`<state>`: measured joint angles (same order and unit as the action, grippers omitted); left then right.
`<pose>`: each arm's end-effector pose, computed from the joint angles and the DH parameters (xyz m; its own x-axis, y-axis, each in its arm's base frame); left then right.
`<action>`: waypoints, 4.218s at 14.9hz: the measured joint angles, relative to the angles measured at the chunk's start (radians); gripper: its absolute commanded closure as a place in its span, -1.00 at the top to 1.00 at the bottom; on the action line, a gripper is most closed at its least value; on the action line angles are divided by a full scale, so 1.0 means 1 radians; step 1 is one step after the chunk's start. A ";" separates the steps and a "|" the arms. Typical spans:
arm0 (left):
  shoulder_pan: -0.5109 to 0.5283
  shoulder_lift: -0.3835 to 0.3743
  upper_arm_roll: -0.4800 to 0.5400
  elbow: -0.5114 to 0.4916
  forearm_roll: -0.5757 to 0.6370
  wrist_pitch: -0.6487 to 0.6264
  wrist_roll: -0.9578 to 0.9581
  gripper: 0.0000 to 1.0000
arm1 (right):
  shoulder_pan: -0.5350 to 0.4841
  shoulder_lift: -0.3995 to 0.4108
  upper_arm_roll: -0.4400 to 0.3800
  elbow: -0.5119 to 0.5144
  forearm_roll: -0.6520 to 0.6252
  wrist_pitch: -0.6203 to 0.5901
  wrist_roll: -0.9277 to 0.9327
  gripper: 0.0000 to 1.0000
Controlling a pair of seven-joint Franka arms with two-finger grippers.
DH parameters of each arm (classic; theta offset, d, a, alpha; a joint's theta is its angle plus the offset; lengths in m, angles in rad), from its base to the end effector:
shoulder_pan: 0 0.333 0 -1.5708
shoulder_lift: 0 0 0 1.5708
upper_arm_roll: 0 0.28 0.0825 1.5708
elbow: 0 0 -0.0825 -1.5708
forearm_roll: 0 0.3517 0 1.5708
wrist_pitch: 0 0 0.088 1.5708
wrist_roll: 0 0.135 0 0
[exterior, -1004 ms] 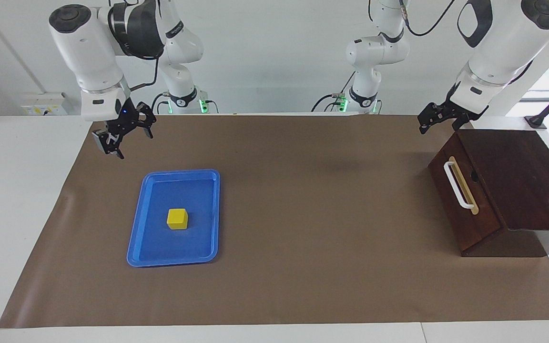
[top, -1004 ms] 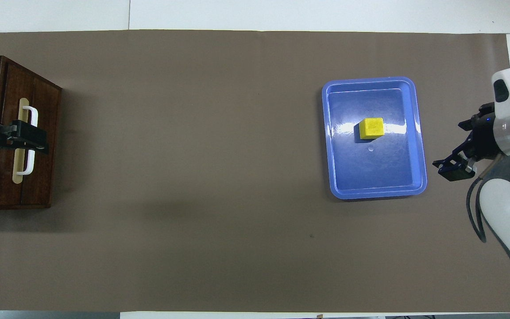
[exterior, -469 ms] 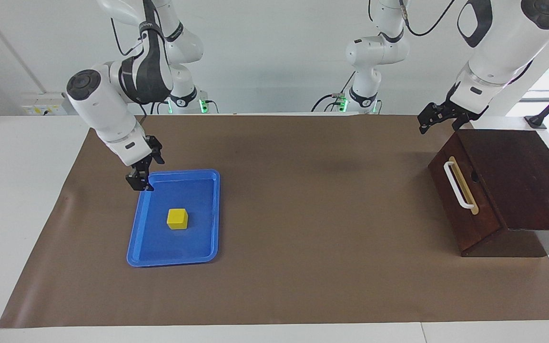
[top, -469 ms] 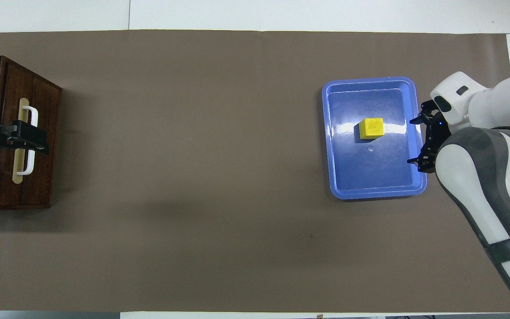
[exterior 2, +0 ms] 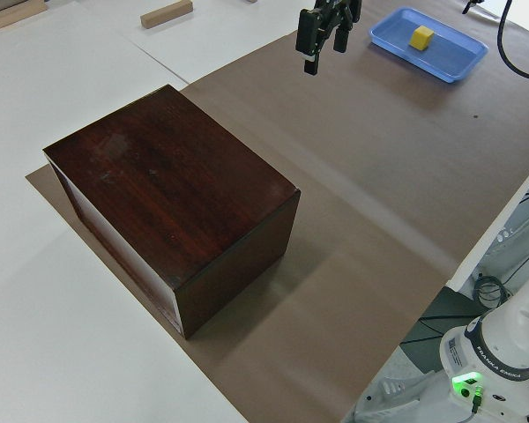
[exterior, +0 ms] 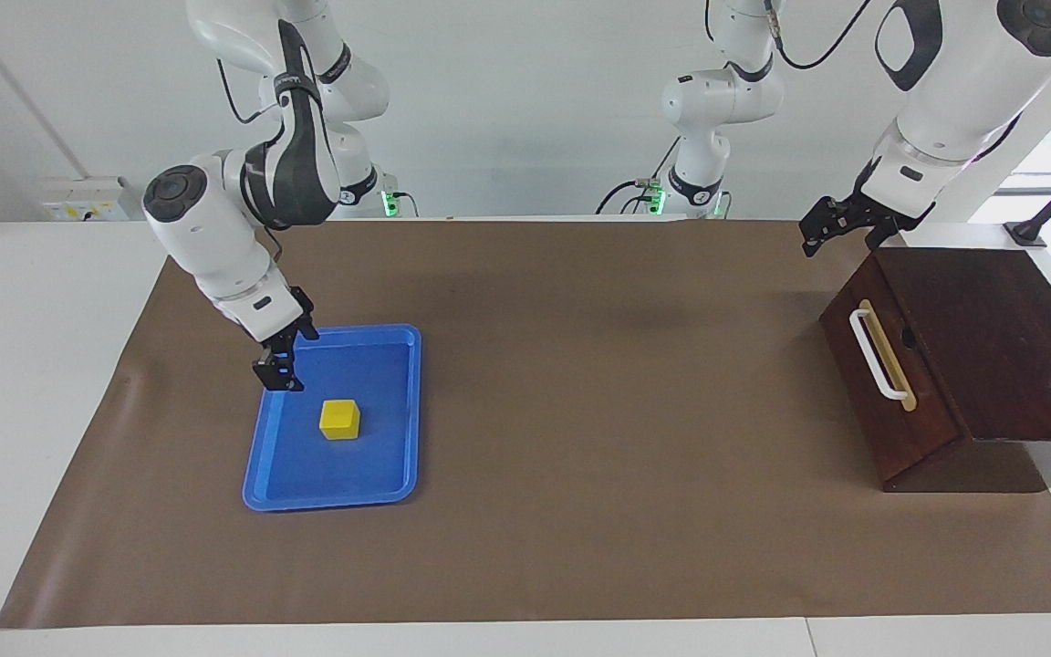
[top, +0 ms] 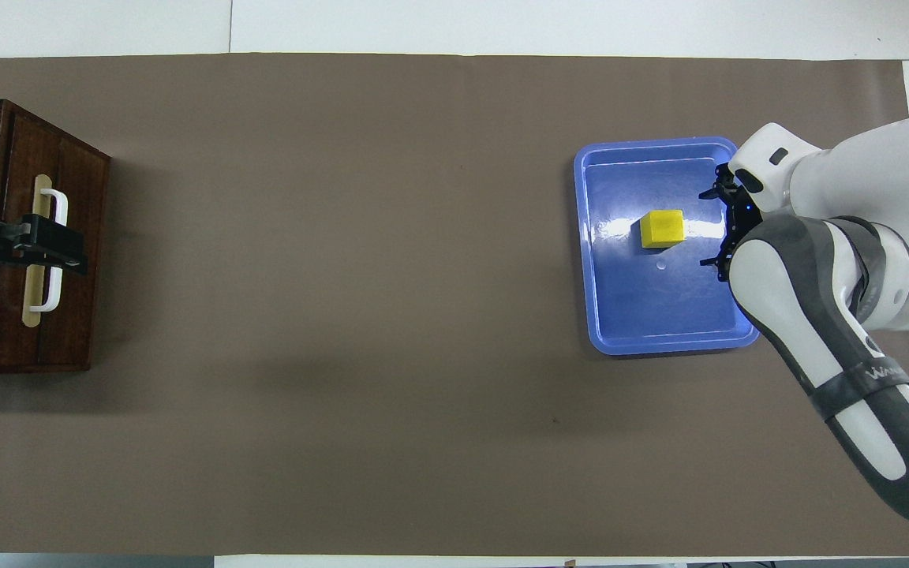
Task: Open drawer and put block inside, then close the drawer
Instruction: 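Move the right gripper over the yellow block in the blue tray, then grasp the yellow block with the right gripper while the left gripper pulls the drawer open, then lift the block with the right gripper toward the left gripper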
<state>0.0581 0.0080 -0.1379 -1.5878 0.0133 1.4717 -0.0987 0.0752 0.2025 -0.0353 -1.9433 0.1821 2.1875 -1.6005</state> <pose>0.5075 -0.0384 0.5412 0.9923 0.0207 -0.1219 0.0178 -0.9995 -0.0243 0.5703 0.0340 0.3383 0.0288 0.9892 0.1439 0.9986 -0.0347 0.0388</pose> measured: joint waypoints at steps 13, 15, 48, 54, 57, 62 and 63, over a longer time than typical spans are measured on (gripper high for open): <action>-0.090 0.016 -0.015 -0.268 0.372 0.419 -0.040 1.00 | -0.023 0.122 -0.004 0.005 0.133 0.050 -0.222 1.00; -0.097 0.065 -0.014 -0.280 0.404 0.482 -0.053 1.00 | -0.029 0.122 -0.004 0.005 0.138 0.051 -0.244 1.00; -0.215 0.145 -0.009 -0.382 0.410 0.695 -0.454 1.00 | 0.071 0.044 0.003 0.124 0.268 -0.098 -0.194 -1.00; -0.231 0.156 -0.003 -0.255 0.274 0.536 -0.484 1.00 | 0.286 0.036 0.007 0.214 0.268 -0.121 0.135 -1.00; -0.228 0.182 0.003 -0.080 0.185 0.378 -0.637 1.00 | 0.376 0.039 0.008 0.239 0.268 -0.089 0.264 -1.00; -0.238 0.231 -0.007 -0.007 0.070 0.348 -1.184 1.00 | 0.466 0.044 0.008 0.244 0.268 -0.036 0.372 -1.00; -0.245 0.237 -0.010 -0.003 0.051 0.348 -1.266 1.00 | 0.482 0.045 0.008 0.246 0.268 -0.021 0.388 -1.00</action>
<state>-0.1872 0.2453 -0.1474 -1.5909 0.0647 1.8195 -1.3645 0.5570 0.2471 -0.0276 -1.6974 0.4503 2.1662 -1.2122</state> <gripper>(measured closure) 0.000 0.449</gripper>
